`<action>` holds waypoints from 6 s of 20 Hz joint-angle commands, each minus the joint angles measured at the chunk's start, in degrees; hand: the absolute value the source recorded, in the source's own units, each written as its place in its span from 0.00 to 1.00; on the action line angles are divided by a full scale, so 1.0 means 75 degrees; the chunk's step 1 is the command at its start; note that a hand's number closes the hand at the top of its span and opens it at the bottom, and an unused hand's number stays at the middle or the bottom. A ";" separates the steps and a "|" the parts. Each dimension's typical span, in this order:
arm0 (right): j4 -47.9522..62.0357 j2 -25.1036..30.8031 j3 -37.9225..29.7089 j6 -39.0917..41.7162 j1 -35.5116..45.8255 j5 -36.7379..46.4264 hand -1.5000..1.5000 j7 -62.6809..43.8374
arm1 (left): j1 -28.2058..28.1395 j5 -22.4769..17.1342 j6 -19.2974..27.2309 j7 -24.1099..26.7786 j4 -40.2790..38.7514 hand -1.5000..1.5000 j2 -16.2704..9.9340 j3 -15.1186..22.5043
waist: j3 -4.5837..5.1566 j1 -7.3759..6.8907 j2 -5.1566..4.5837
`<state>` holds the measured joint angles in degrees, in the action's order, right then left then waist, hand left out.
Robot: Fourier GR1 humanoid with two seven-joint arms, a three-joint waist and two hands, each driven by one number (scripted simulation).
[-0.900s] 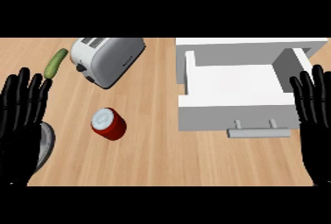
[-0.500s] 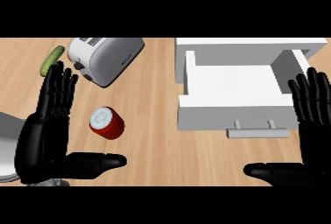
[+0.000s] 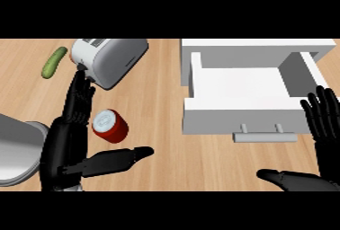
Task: Pick up the can, place it into the drawer and close the drawer
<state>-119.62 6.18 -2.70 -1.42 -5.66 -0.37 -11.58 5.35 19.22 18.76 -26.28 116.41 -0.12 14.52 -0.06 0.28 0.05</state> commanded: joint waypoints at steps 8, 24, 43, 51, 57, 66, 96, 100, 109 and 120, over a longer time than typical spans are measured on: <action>0.0071 -0.0297 -0.0122 0.0442 -0.0833 -0.0080 0.00 0.0737 | 0.0353 -0.0154 0.1024 -0.0110 -0.0844 0.00 0.0015 0.0140 | 0.0008 -0.0002 -0.0006; -0.0202 -0.0277 -0.0711 0.1020 -0.1162 -0.0212 0.00 0.0824 | 0.0522 -0.0962 0.0394 0.1060 -0.2059 0.00 -0.0053 -0.1218 | 0.0010 -0.0003 -0.0009; 0.0122 -0.0501 -0.1184 0.1689 -0.1611 -0.0330 0.00 0.1660 | -0.0542 -0.1745 0.0702 0.3648 -0.3928 0.00 0.0010 -0.1311 | 0.0009 -0.0010 -0.0002; 0.0215 -0.0626 -0.0947 0.1392 -0.1049 -0.0003 0.00 0.1180 | -0.0830 -0.2110 -0.0010 0.4051 -0.4019 0.00 -0.0387 -0.1971 | 0.0009 -0.0030 -0.0002; 0.0357 -0.0355 -0.1429 0.1660 -0.0915 -0.0414 0.00 0.1200 | -0.0519 -0.2493 -0.0222 0.5740 -0.6104 0.00 -0.0059 -0.2356 | 0.0011 -0.0011 -0.0010; 0.0347 -0.0411 -0.1491 0.1796 -0.1000 -0.0369 0.00 0.1313 | -0.0611 -0.2736 -0.0221 0.5667 -0.5983 0.00 -0.0226 -0.2415 | 0.0009 -0.0024 -0.0003; 0.0313 -0.0628 -0.1380 0.1642 -0.0919 -0.0199 0.00 0.1378 | 0.1290 -0.3207 -0.0391 0.6977 -0.9179 0.00 -0.0249 -0.3058 | 0.0009 -0.0010 -0.0010; -0.0905 -0.0817 -0.1166 0.1673 -0.1580 -0.0417 0.00 0.0715 | 0.1964 -0.3134 -0.0255 0.7148 -0.9861 0.00 -0.0266 -0.3124 | 0.0010 0.0021 -0.0008; -0.0567 -0.0498 -0.1791 0.1835 -0.1101 -0.0924 0.00 0.0412 | 0.2460 -0.3423 -0.0712 0.7108 -0.9925 1.00 -0.0219 -0.3105 | 0.0009 -0.0002 -0.0004; -0.0754 -0.0816 -0.0961 0.1289 -0.1210 -0.0341 0.00 0.0512 | 0.2300 -0.3770 -0.0983 0.6683 -0.8741 1.00 -0.0075 -0.2585 | 0.0009 -0.0044 0.0008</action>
<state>-122.21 1.05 -15.08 12.80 -15.38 -5.63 -4.31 23.78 -8.69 12.21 26.67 45.27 -0.76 -6.23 -0.01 0.29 0.01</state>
